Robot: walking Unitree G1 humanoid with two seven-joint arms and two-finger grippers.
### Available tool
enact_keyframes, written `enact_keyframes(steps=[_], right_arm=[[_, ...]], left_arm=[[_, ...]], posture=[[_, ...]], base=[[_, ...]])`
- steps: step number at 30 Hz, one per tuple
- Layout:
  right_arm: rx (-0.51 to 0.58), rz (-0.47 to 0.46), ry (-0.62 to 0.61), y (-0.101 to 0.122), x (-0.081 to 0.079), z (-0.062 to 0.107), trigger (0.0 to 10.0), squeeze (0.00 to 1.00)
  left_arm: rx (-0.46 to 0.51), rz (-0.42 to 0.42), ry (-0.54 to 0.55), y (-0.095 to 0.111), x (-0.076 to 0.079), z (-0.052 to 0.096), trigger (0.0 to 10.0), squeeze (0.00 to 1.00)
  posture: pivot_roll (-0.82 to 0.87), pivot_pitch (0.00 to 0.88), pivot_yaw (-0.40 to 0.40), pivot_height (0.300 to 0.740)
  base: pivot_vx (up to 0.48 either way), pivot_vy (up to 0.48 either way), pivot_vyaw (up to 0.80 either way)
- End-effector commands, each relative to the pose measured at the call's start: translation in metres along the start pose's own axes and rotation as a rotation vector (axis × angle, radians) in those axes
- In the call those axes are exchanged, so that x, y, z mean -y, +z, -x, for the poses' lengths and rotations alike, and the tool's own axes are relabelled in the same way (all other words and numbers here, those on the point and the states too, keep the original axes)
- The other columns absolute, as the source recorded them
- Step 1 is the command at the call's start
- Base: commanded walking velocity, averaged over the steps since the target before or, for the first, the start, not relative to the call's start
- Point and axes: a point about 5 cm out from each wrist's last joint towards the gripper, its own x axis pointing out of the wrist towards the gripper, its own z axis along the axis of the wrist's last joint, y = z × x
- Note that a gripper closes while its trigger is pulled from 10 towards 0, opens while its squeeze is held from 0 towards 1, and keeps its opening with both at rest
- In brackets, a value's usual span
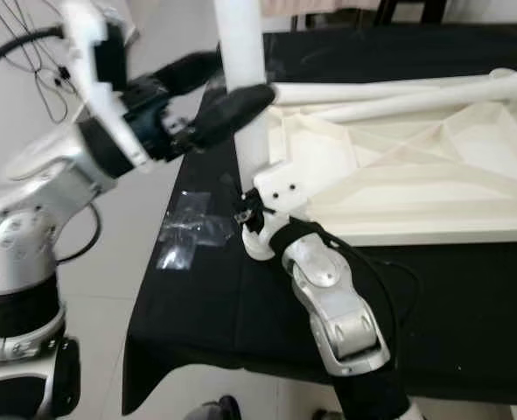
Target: Building children table
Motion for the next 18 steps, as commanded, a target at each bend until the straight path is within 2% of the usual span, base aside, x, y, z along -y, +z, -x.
enact_keyframes(steps=[1,3,4,8,9,13,18], right_arm=[[-0.223,-0.104,-0.002,-0.04,-0.012,0.005,10.0,0.0],[-0.221,-0.106,0.0,-0.04,-0.012,0.005,10.0,0.0],[-0.22,-0.109,0.003,-0.039,-0.013,0.005,10.0,0.0],[-0.216,-0.114,0.007,-0.037,-0.014,0.005,10.0,0.0],[-0.214,-0.114,0.007,-0.037,-0.014,0.004,10.0,0.0],[-0.213,-0.112,0.007,-0.036,-0.013,0.004,10.0,0.0],[-0.214,-0.109,0.009,-0.036,-0.013,0.004,10.0,0.0]], left_arm=[[-0.047,0.007,0.014,-0.006,-0.006,-0.001,10.0,0.13],[-0.064,0.013,0.017,-0.008,-0.009,-0.003,10.0,0.13],[-0.074,0.035,0.013,-0.009,-0.012,-0.005,10.0,0.0],[-0.112,0.039,-0.005,-0.011,-0.019,-0.014,10.0,0.0],[-0.126,0.019,-0.013,-0.011,-0.023,-0.02,0.0,0.0],[-0.14,-0.048,-0.023,-0.005,-0.027,-0.032,0.0,0.0],[-0.14,-0.074,-0.042,0.001,-0.026,-0.035,0.0,0.0]], posture=[[0.0,0.231,0.08,0.74],[0.0,0.231,0.08,0.74],[0.0,0.234,0.078,0.74],[-0.01,0.238,0.079,0.74],[-0.02,0.24,0.076,0.74],[-0.03,0.247,0.073,0.74],[-0.03,0.246,0.074,0.74]], base=[[0.0,0.0,0.0],[0.0,0.0,0.0],[0.0,0.0,0.0],[0.0,0.0,0.0],[0.0,0.0,0.0],[0.0,0.0,0.0],[0.0,0.0,0.0]])
